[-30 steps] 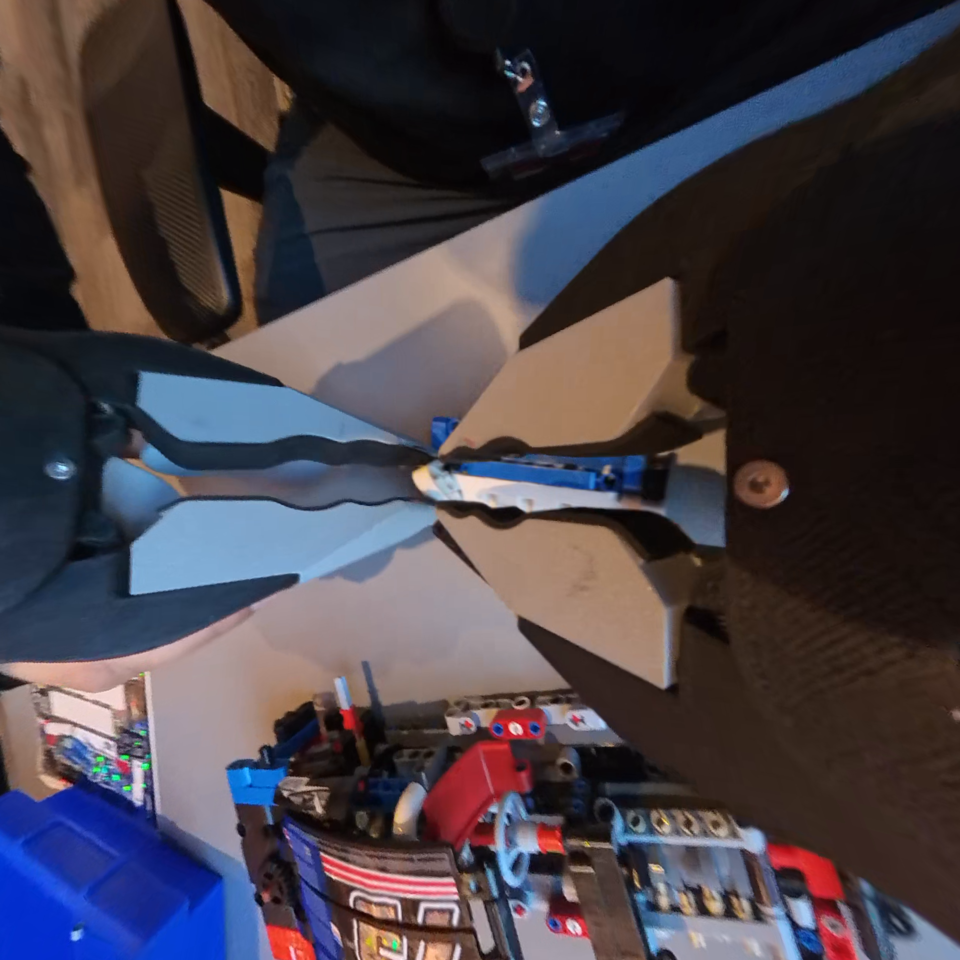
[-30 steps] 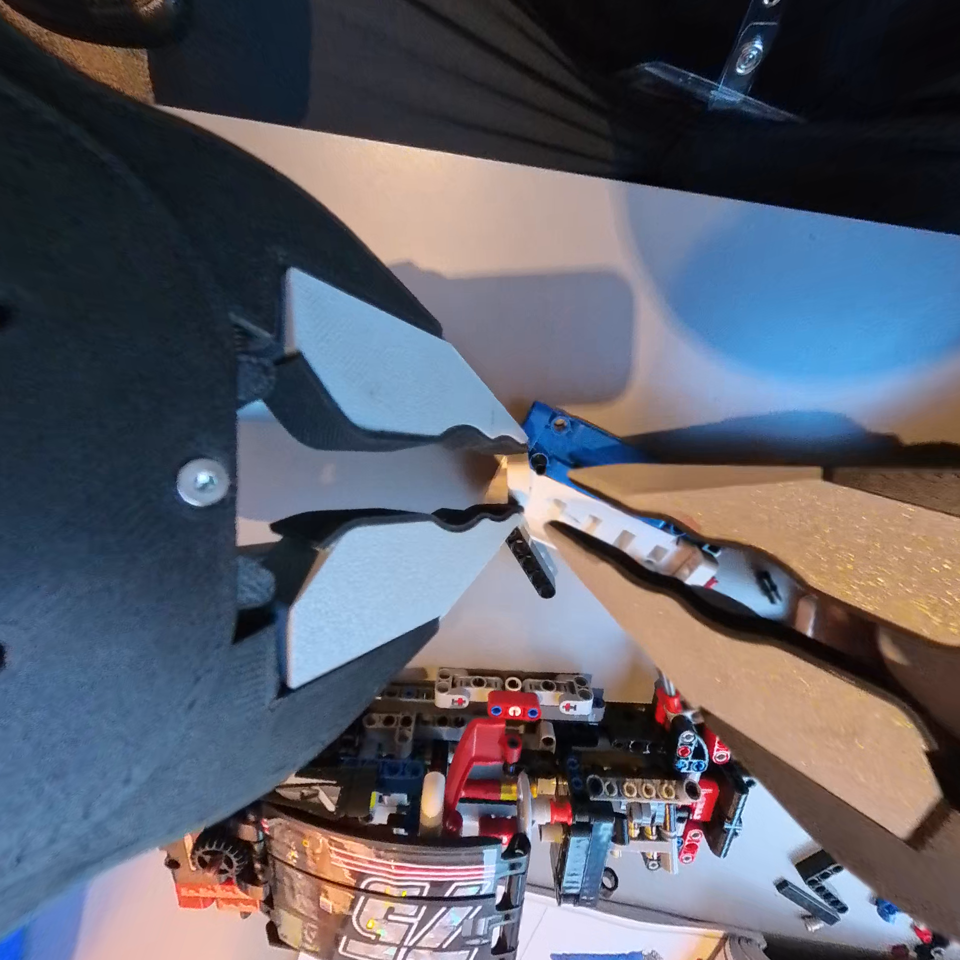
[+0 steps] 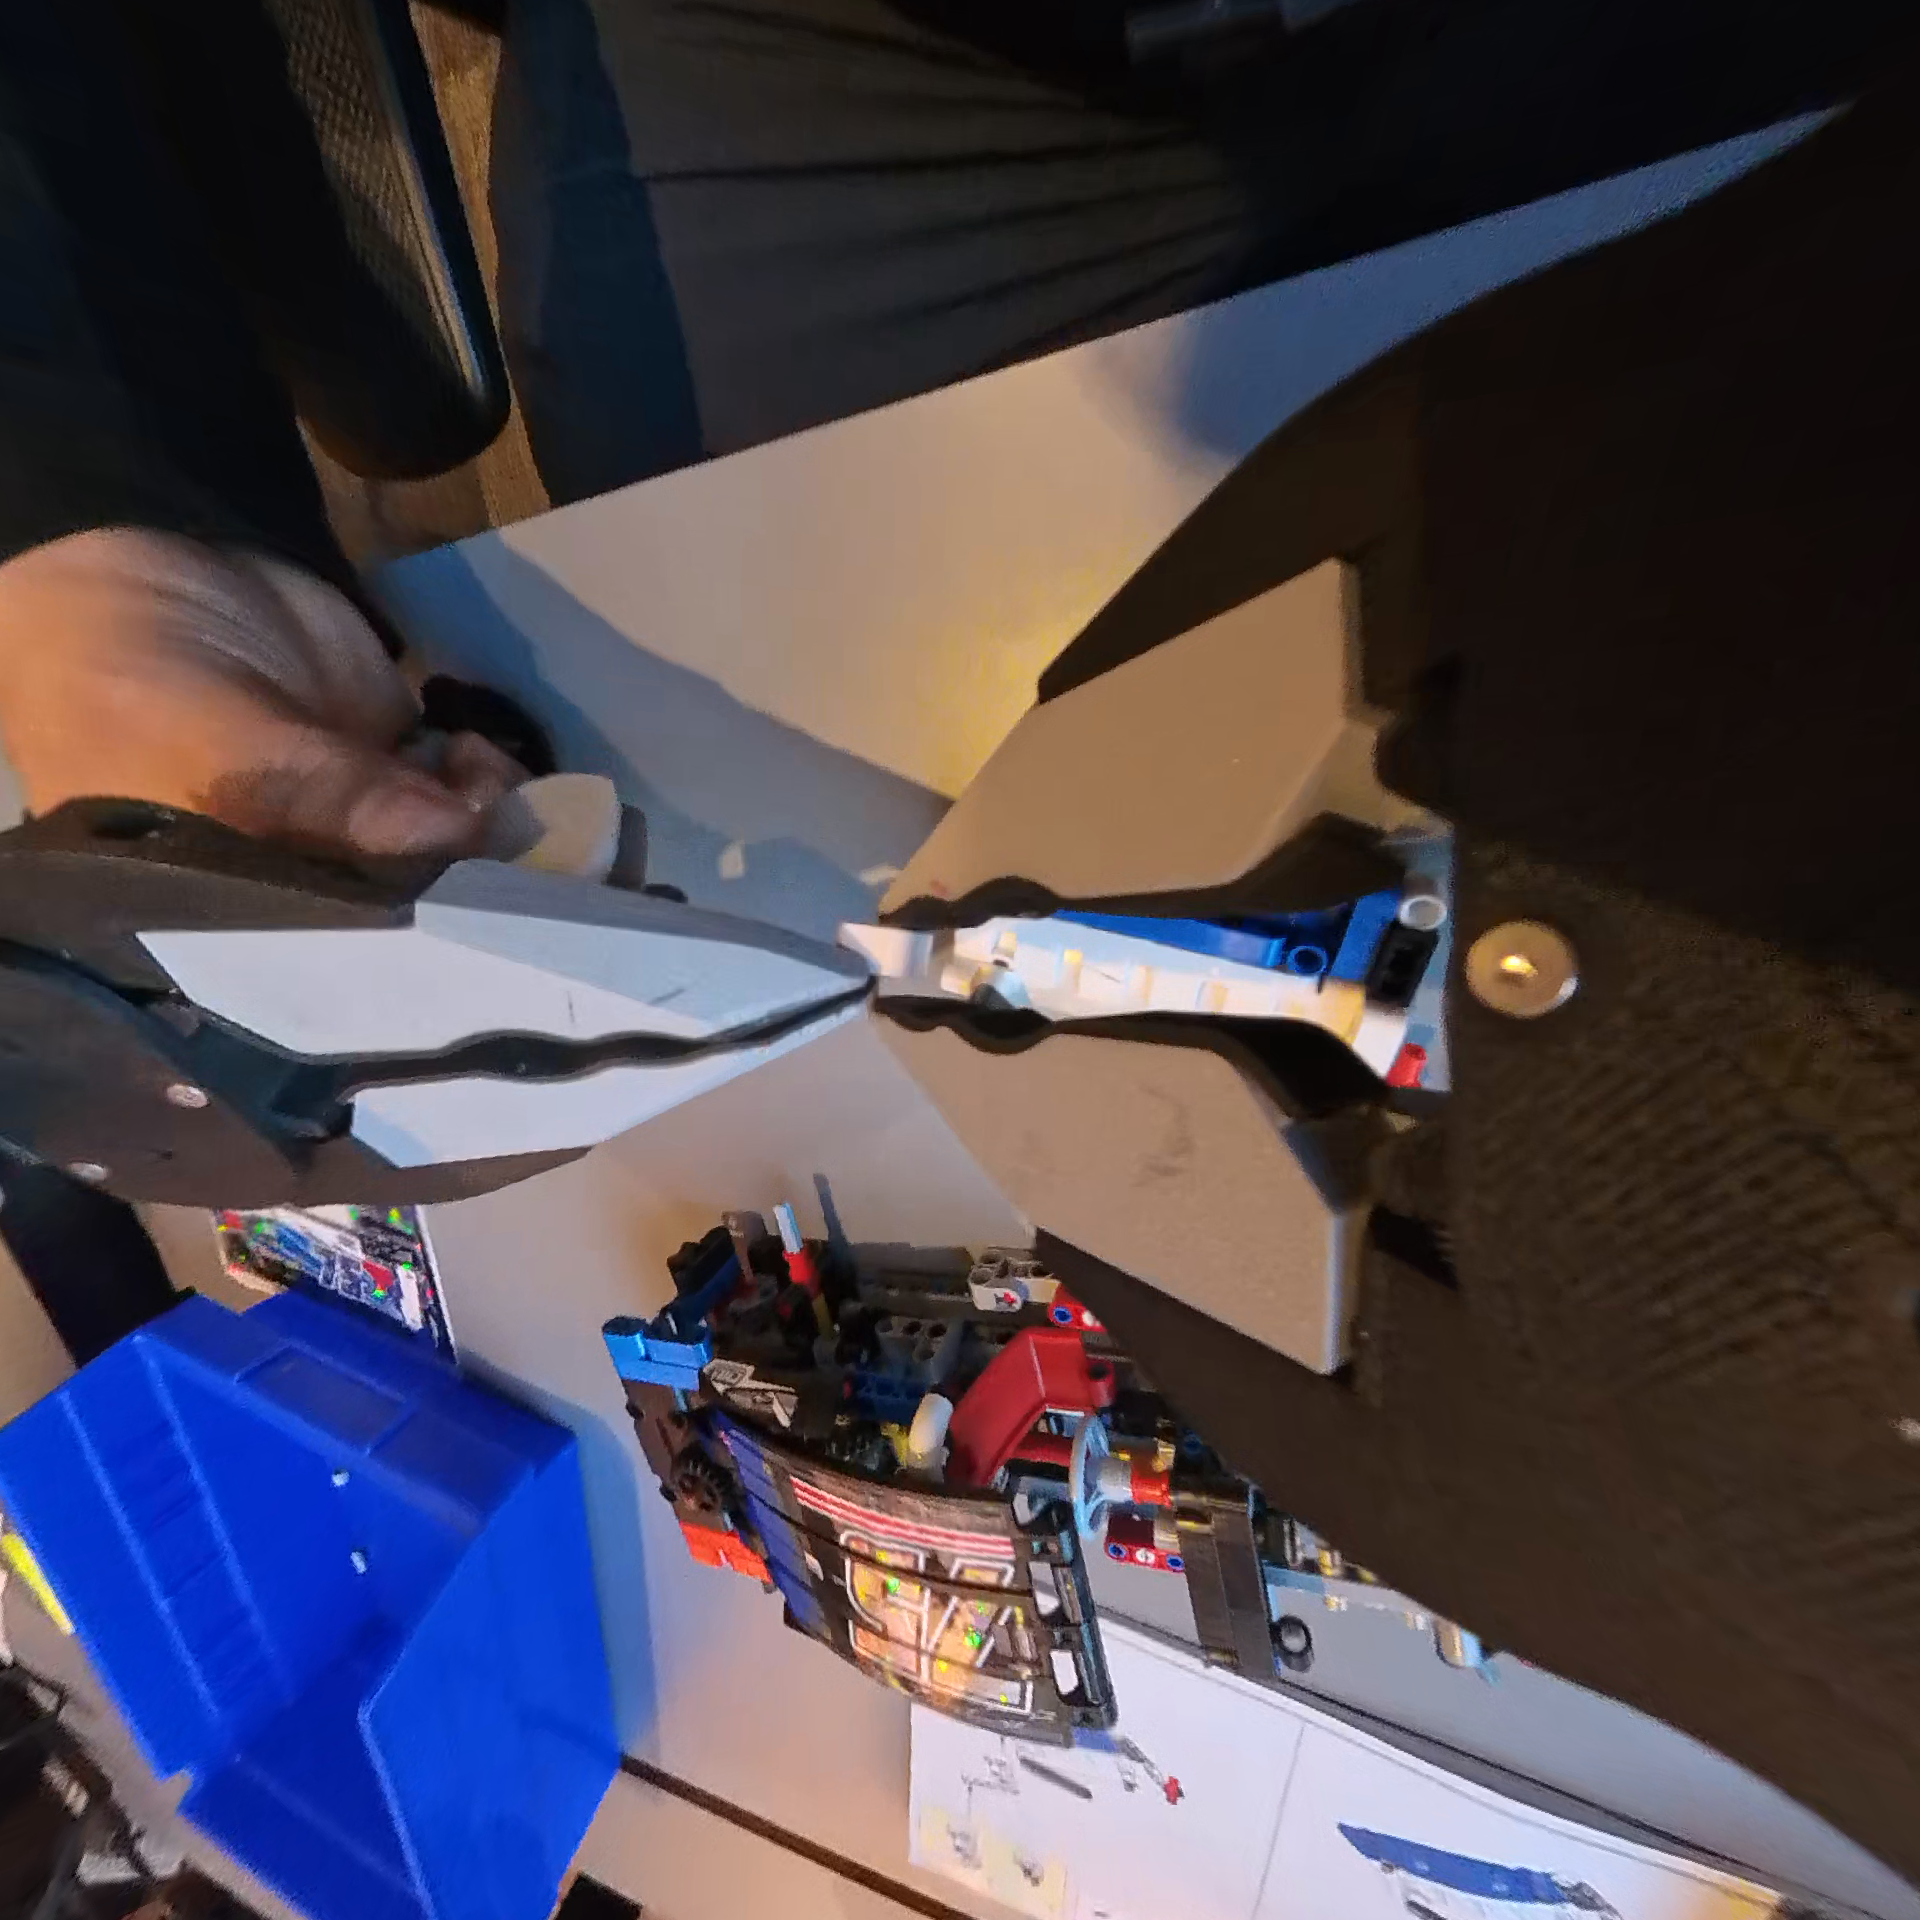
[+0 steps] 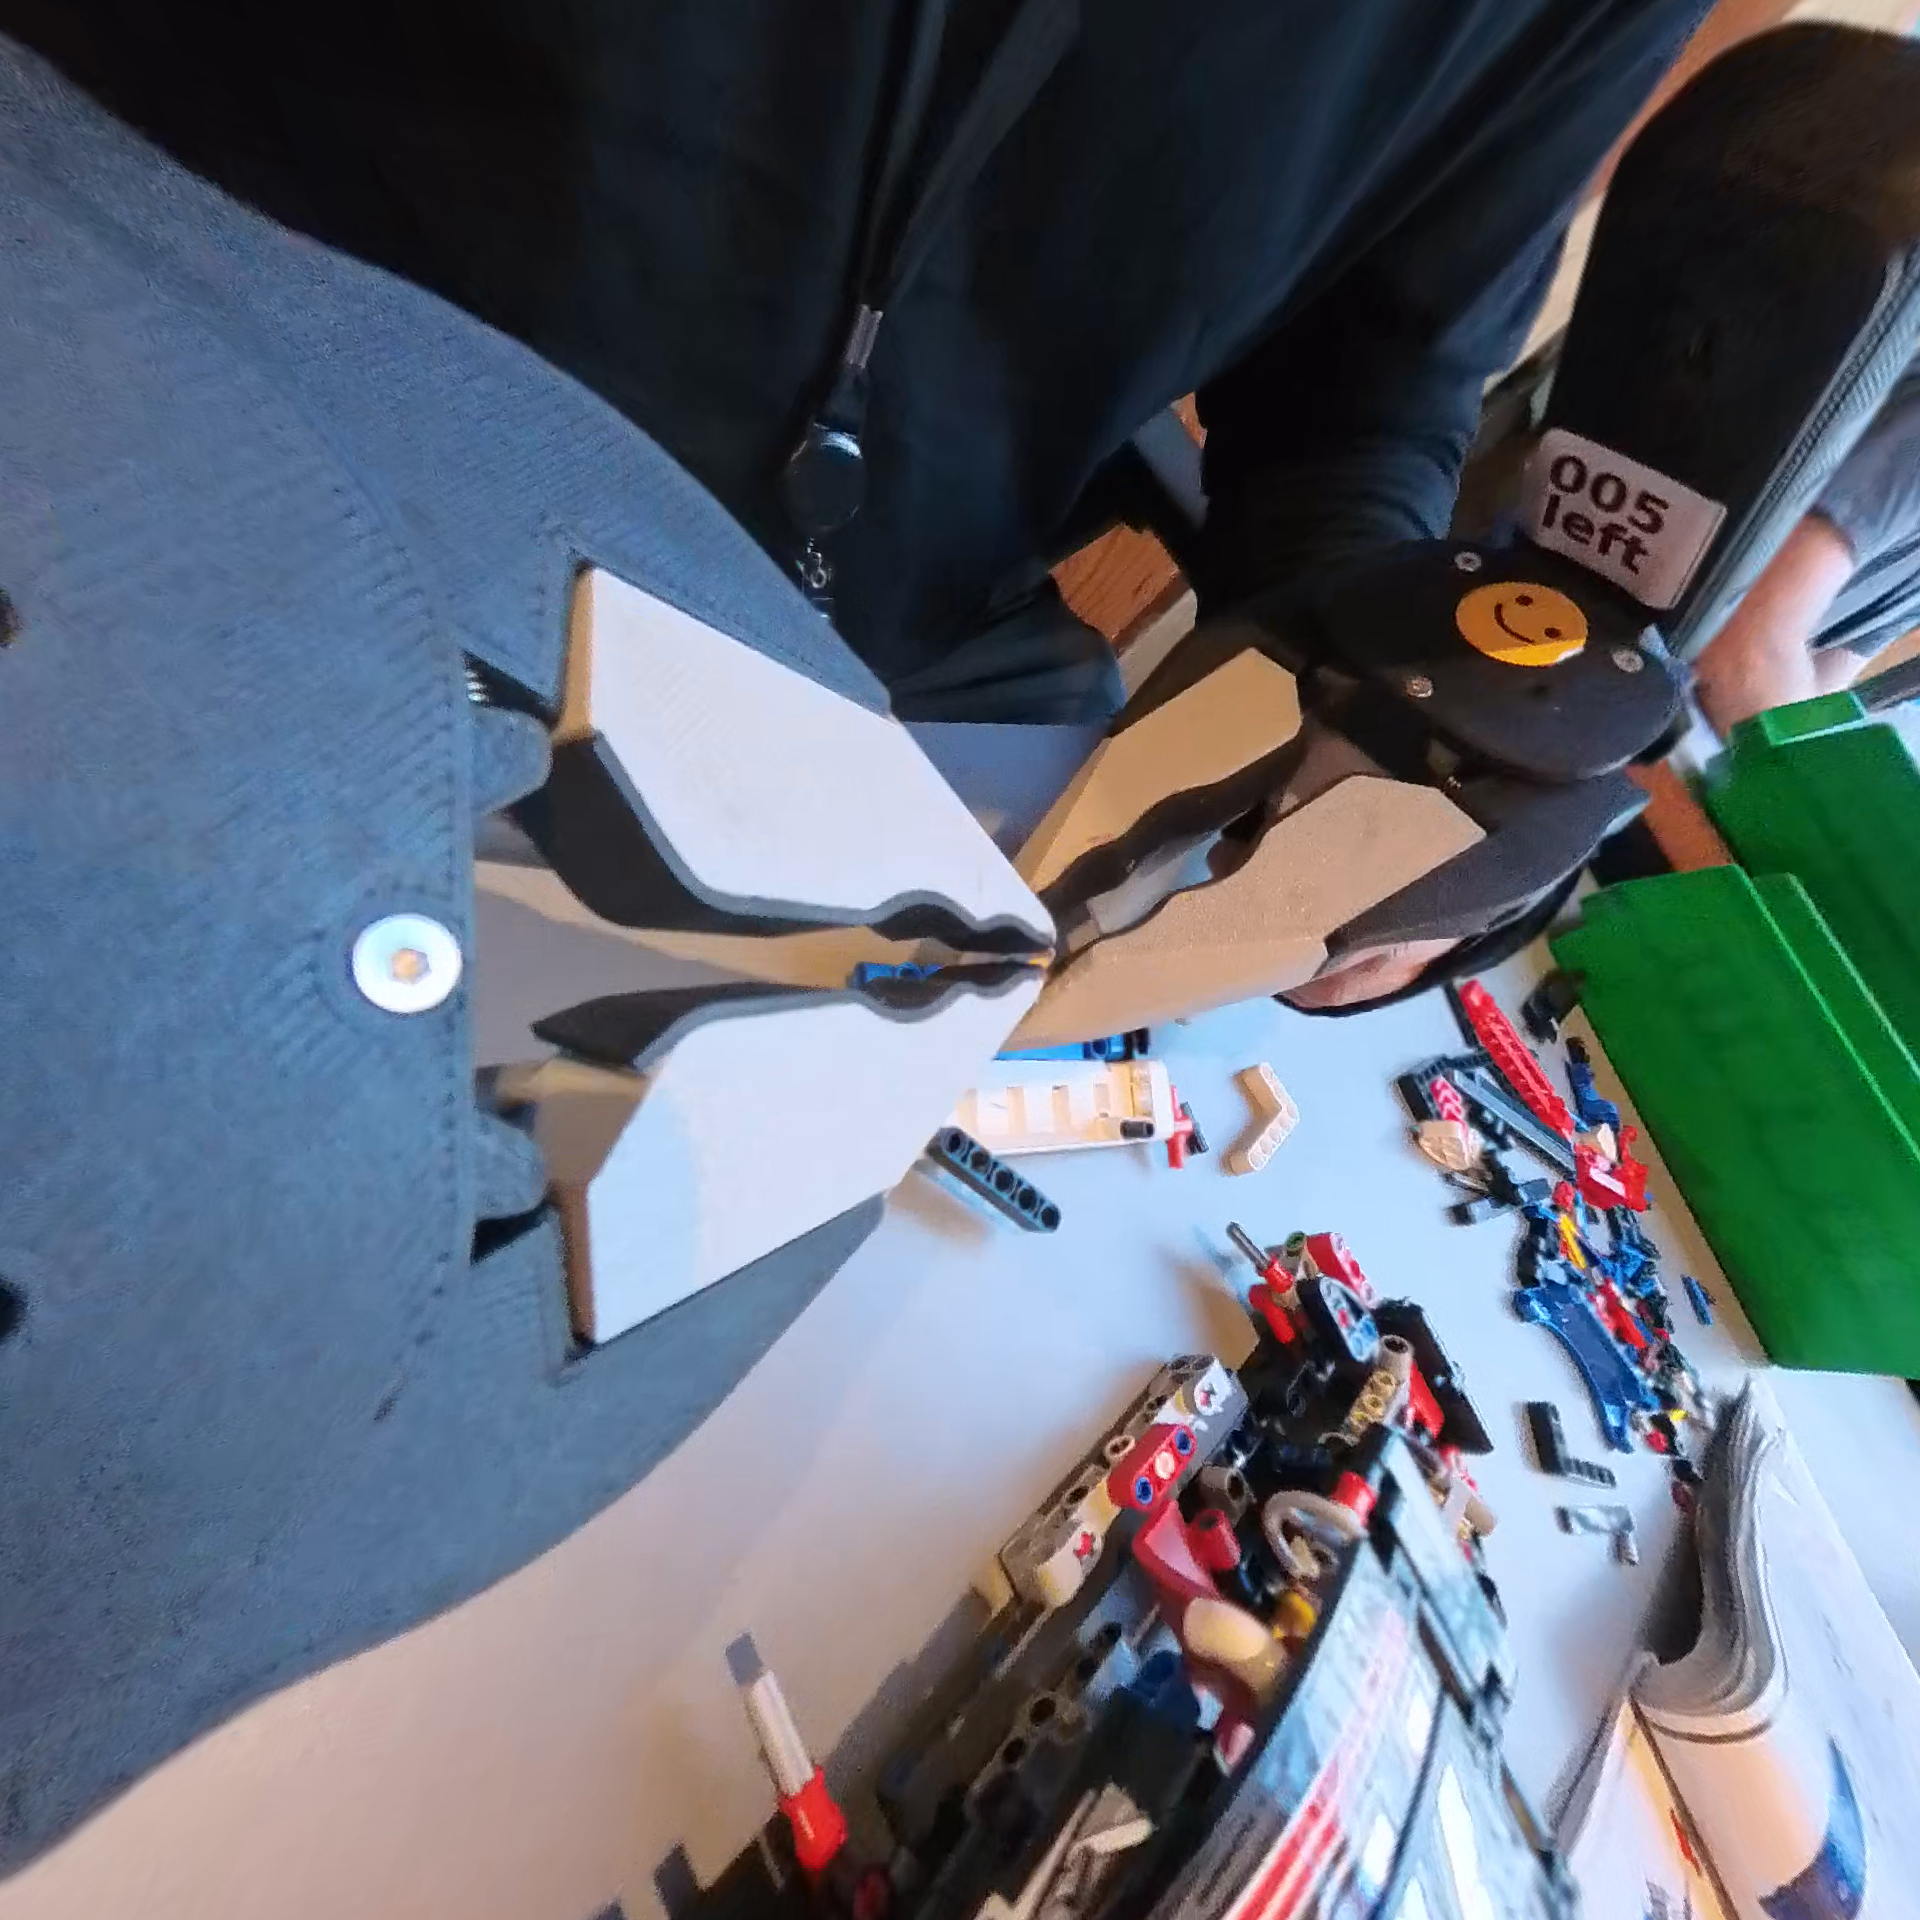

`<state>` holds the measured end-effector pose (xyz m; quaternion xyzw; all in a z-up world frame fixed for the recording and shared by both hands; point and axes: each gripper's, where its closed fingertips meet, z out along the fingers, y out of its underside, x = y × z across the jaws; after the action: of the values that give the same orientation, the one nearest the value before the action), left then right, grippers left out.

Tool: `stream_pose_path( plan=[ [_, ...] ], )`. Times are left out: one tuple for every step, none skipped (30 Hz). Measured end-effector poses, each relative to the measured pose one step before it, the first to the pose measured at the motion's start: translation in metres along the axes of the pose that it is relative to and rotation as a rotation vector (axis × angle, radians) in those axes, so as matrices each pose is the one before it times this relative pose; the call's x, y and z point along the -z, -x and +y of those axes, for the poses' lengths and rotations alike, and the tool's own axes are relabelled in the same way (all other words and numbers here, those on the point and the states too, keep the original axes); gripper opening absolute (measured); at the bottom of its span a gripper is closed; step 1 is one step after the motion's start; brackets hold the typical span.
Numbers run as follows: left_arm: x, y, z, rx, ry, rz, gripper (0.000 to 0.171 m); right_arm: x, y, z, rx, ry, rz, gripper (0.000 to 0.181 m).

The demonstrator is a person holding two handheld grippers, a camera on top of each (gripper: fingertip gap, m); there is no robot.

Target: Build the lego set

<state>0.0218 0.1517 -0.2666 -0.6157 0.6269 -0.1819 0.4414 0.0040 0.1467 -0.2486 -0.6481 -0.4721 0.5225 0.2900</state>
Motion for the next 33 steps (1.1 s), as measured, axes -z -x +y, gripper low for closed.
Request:
stream_pose_path(
  plan=[
    [-0.00189,-0.0005,0.00339,0.0018,0.01565,-0.0024,0.01,-0.00122,-0.00245,0.00298,-0.01,0.0062,0.0068,0.0],
    [-0.003,-0.00021,0.00501,0.0047,0.02101,-0.0032,0.008,-0.00145,-0.00393,0.00344,-0.0118,0.0164,0.0197,0.0],
    [-0.00348,-0.00096,0.00582,0.0054,0.02481,0.0018,0.006,-0.00142,-0.00313,0.00282,-0.0068,0.0223,0.0158,0.0],
    [-0.00324,-0.00022,0.00499,0.0058,0.02315,-0.0035,0.006,-0.00134,-0.00228,0.00198,0.0039,0.0192,0.0153,0.0],
    [-0.0025,-0.00011,0.00424,0.0014,0.02346,-0.0056,0.006,-0.00105,-0.00333,0.00185,0.0109,0.0193,0.0277,0.0],
    [-0.00138,0.00074,0.00306,-0.0064,0.021,-0.0129,0.006,-0.00027,-0.00443,0.00336,0.0193,0.0319,0.0391,0.0],
    [-0.00024,0.00144,0.00179,-0.0144,0.01472,-0.0165,0.006,0.00087,-0.00363,0.00315,0.0305,0.0325,0.0404,0.003],
    [0.0005,0.00189,0.00101,-0.0145,0.0114,-0.0176,0.006,0.00211,-0.00133,0.00071,0.0383,0.0147,0.0307,0.009],
    [0.00066,0.00097,0.0004,-0.0145,0.008,-0.0096,0.006,0.00234,0.00209,-0.00092,0.0452,0.0033,0.0148,0.012],
    [0.00075,-0.00002,-0.00025,-0.0126,0.00394,-0.003,0.006,0.00184,0.00226,-0.00075,0.0517,0.0064,0.0198,0.012],
    [0.00043,-0.00071,-0.00058,-0.013,0.00341,0.0008,0.006,0.00111,-0.00052,-0.0003,0.0555,0.0132,0.0423,0.015],
    [0.00032,-0.00086,-0.00045,-0.0186,0.0041,-0.0014,0.006,0.0001,-0.00044,0.00014,0.0633,0.0173,0.0437,0.016],
    [0.00031,0.00015,0.00018,-0.022,0.0105,-0.0087,0.006,-0.00103,0.00156,0.00071,0.0699,0.0229,0.0315,0.017],
    [0.00046,0.00071,0.00004,-0.0259,0.01271,-0.0151,0.006,-0.00167,0.00085,0.00078,0.0686,0.0276,0.0357,0.017],
    [0.00098,0.00157,-0.00105,-0.0319,0.00634,-0.023,0.006,-0.00206,0.00138,0.00011,0.0695,0.0229,0.0302,0.018],
    [0.00125,0.00213,-0.00171,-0.0398,0.00216,-0.0312,0.006,-0.00208,0.00238,-0.00024,0.0695,0.0167,0.021,0.017],
    [0.00124,0.00251,-0.00154,-0.0443,0.00099,-0.0361,0.006,-0.00191,0.00018,0.00077,0.0647,0.0203,0.0301,0.015],
    [0.00052,0.00125,-0.0005,-0.0427,0.00396,-0.0271,0.006,-0.00144,-0.00212,0.00133,0.0597,0.022,0.0398,0.013],
    [-0.00025,0.00018,0.00014,-0.0383,0.0041,-0.0219,0.006,-0.0006,-0.00158,0.00022,0.0553,0.0126,0.033,0.009],
    [-0.00066,0.00026,0.00145,-0.0385,0.00662,-0.0236,0.006,0.00008,-0.00043,-0.00169,0.0489,0.0003,0.0239,0.009],
    [-0.00124,0.00015,0.00266,-0.0352,0.01204,-0.0226,0.005,0.0004,-0.00141,-0.00261,0.0367,-0.0081,0.0282,0.007],
    [-0.00094,-0.00023,0.00197,-0.0248,0.00899,-0.0165,0.005,0.00003,-0.00041,-0.00191,0.0247,-0.0064,0.0175,0.005],
    [-0.00022,-0.00158,-0.00001,-0.0128,-0.0016,-0.0031,0.005,-0.00044,0.00171,-0.00029,0.0227,0.0004,0.002,0.0],
    [-0.00038,-0.00117,0.00084,-0.001,0.00368,-0.0001,0.006,-0.00103,0.00115,0.00073,0.0244,0.0047,0.0049,0.0],
    [-0.00078,-0.00054,0.00124,0.0066,0.00369,0.0001,0.006,-0.00089,0.00028,0.00098,0.0229,0.0075,0.0093,0.0],
    [-0.00038,0.00067,0.00043,0.0065,-0.00365,-0.0077,0.006,-0.0001,-0.00098,0.00025,0.0145,0.0037,0.0128,0.0],
    [0.00035,0.00203,-0.00031,-0.0049,-0.0082,-0.0164,0.005,0.00046,-0.00146,-0.00086,-0.0062,-0.006,0.01,0.001],
    [0.00109,0.0028,-0.00056,-0.0213,-0.00878,-0.0234,0.005,0.00116,-0.00087,-0.00146,-0.0434,-0.0191,-0.0061,0.003],
    [0.00126,0.00364,0.00001,-0.0387,-0.00371,-0.0329,0.006,0.00192,-0.00112,-0.00036,-0.0893,-0.0216,-0.0245,0.006],
    [0.00142,0.00477,0.00094,-0.0508,0.00027,-0.0472,0.006,0.00245,-0.00221,0.00154,-0.133,-0.0153,-0.0384,0.005],
    [0.00155,0.00633,0.00116,-0.0514,0.00025,-0.0615,0.006,0.00219,-0.00189,0.00372,-0.1663,-0.0005,-0.0591,0.002],
    [0.00206,0.00426,-0.00004,-0.047,-0.0103,-0.0462,0.006,0.002,-0.0033,0.00371,-0.1821,0.0048,-0.0583,0.01],
    [0.00241,0.00352,-0.00136,-0.0322,-0.01912,-0.0372,0.005,0.00214,-0.00059,0.00105,-0.1689,-0.0067,-0.0756,0.016]
  ],
)
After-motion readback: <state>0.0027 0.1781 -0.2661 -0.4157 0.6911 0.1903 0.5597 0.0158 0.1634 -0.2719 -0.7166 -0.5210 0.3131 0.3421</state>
